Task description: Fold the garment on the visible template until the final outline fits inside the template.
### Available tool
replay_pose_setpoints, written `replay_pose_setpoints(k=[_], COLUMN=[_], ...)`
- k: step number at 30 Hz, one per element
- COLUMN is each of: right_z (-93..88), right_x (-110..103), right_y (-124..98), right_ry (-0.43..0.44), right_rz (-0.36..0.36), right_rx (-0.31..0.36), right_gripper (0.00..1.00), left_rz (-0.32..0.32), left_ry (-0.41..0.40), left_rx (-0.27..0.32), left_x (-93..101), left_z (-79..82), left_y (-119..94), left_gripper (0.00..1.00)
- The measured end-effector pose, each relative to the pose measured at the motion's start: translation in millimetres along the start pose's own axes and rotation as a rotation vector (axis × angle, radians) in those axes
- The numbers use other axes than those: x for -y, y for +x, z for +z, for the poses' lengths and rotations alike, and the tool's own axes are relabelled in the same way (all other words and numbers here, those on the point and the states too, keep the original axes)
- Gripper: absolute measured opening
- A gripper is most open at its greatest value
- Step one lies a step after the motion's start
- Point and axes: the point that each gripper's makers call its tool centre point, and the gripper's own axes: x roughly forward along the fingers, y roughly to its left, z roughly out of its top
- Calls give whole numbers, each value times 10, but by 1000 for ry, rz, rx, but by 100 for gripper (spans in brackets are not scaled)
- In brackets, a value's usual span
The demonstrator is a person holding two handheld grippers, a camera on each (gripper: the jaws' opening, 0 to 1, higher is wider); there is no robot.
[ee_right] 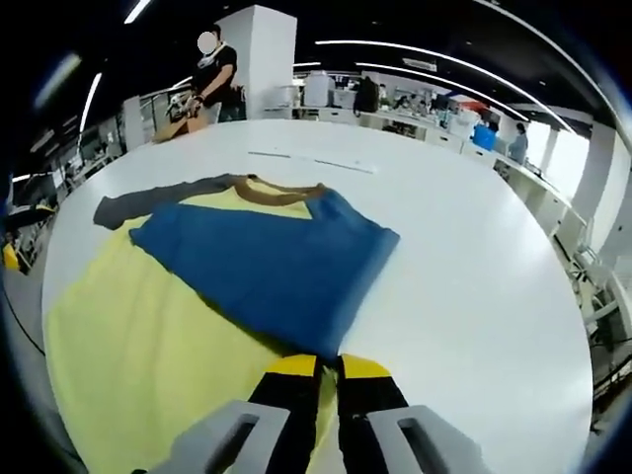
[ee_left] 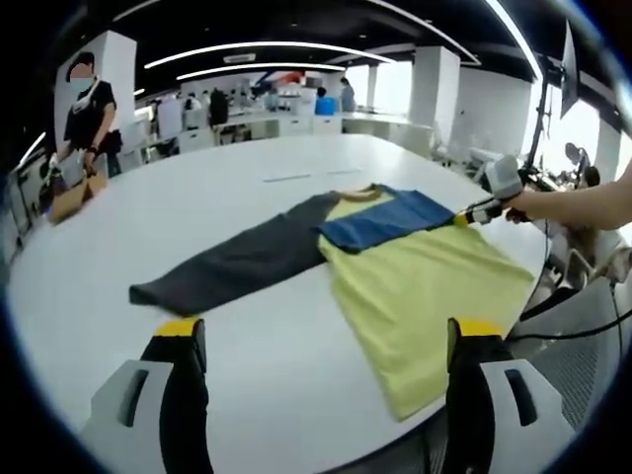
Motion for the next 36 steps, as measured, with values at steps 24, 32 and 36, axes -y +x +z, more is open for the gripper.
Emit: replay_pose_setpoints(k=[24,32,36], right_z=[-10,-24,-25], right_x=[149,214,213], right_y=[-92,-92,-93], right_ry=[-16,1,1], right_rz=[-34,-39,-33], right_rx=[-11,-12,-13], right_gripper=[1,2,2], left_rz=[13,20,23], left_ry=[-6,-7,-8], left_rx=[-3,-3,-2], left_x=[-53,-93,-100], left_z=[-12,-9,-8], left_y=[-14,-31,-32], left_gripper=[98,98,98])
